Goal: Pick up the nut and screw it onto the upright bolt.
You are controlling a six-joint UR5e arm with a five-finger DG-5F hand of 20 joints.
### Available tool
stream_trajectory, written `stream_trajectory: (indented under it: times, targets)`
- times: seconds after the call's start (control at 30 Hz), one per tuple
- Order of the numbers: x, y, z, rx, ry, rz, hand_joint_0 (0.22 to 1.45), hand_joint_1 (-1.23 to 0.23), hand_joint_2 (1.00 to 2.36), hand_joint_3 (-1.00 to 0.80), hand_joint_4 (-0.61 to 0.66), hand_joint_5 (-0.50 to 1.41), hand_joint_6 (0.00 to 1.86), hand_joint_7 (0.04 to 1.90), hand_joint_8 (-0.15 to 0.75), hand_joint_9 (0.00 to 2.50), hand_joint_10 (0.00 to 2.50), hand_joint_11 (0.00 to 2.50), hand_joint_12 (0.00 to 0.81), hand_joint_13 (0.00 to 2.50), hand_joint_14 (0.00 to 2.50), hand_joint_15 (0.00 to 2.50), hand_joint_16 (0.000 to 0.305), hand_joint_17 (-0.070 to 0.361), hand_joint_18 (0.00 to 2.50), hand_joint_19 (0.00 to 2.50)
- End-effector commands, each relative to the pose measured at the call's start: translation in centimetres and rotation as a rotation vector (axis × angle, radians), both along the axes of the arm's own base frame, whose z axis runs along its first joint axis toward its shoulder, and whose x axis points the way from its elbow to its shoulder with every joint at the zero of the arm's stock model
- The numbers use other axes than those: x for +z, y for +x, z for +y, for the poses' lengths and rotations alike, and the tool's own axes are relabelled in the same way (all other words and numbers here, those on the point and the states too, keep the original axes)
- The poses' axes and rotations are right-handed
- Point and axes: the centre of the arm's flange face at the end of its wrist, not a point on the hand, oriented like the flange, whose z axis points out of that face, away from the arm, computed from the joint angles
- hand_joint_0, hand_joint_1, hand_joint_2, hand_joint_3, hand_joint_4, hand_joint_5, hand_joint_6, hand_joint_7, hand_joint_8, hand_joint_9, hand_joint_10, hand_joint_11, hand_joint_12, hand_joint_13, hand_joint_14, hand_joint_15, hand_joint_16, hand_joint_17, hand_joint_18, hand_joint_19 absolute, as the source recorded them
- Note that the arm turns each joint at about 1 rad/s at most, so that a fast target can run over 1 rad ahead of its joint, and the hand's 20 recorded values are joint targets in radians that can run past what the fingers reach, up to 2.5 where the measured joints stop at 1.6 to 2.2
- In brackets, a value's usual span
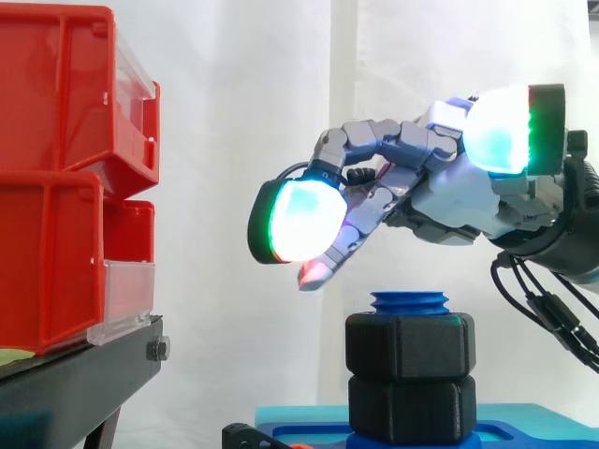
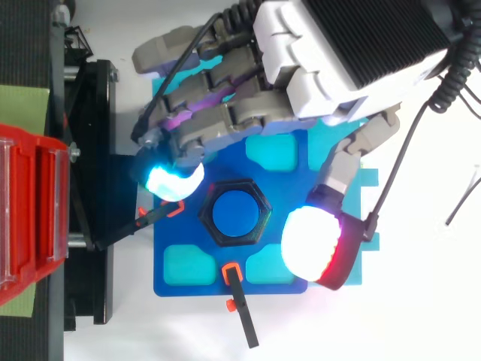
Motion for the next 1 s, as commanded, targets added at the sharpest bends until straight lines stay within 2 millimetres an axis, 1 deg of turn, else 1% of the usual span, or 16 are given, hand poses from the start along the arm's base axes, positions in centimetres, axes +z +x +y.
stream_trajectory:
  times: [0.0,0.13,0.3,0.4,0.53,0.63,0.67,0.97]
  targets:
    - [-0.2,0.0,0.7,0.008,0.000,0.018,0.45,-0.16,1.00,-0.50,0.19,-0.18,0.50,0.72,0.253,0.70,0.00,0.00,0.308,0.47,0.00,0.00,0.030,0.067,0.12,0.00]
    - [-0.4,0.0,1.3,0.011,0.004,0.024,0.45,-0.15,1.00,-0.50,0.17,-0.19,0.50,0.67,0.246,0.59,0.00,0.00,0.316,0.39,0.00,0.00,0.032,0.071,0.03,0.00]
    - [-0.6,0.0,1.8,0.016,0.006,0.034,0.44,-0.14,1.00,-0.50,0.16,-0.20,0.50,0.66,0.237,0.51,0.00,0.00,0.326,0.33,0.00,0.00,0.034,0.076,0.00,0.00]
    - [-0.6,0.0,1.8,0.016,0.006,0.034,0.44,-0.14,1.00,-0.50,0.16,-0.20,0.50,0.65,0.235,0.48,0.00,0.00,0.328,0.30,0.00,0.00,0.035,0.079,0.00,0.00]
    - [-0.6,0.1,1.7,0.013,0.004,0.033,0.44,-0.13,1.00,-0.50,0.13,-0.21,0.50,0.62,0.217,0.35,0.00,0.00,0.333,0.22,0.00,0.00,0.037,0.084,0.00,0.00]
    - [-2.0,-0.5,1.8,0.013,0.005,0.054,0.44,-0.12,1.00,-0.50,0.11,-0.22,0.50,0.60,0.207,0.30,0.00,0.00,0.334,0.17,0.00,0.00,0.038,0.086,0.00,0.00]
    - [-2.1,-0.6,1.7,0.011,0.006,0.050,0.44,-0.12,1.00,-0.50,0.11,-0.22,0.50,0.60,0.207,0.29,0.00,0.00,0.333,0.17,0.00,0.00,0.038,0.086,0.00,0.00]
    - [-2.2,-0.5,1.7,0.002,0.009,0.040,0.43,-0.11,1.00,-0.50,0.09,-0.23,0.50,0.60,0.205,0.23,0.00,0.00,0.339,0.13,0.00,0.00,0.040,0.090,0.00,0.00]
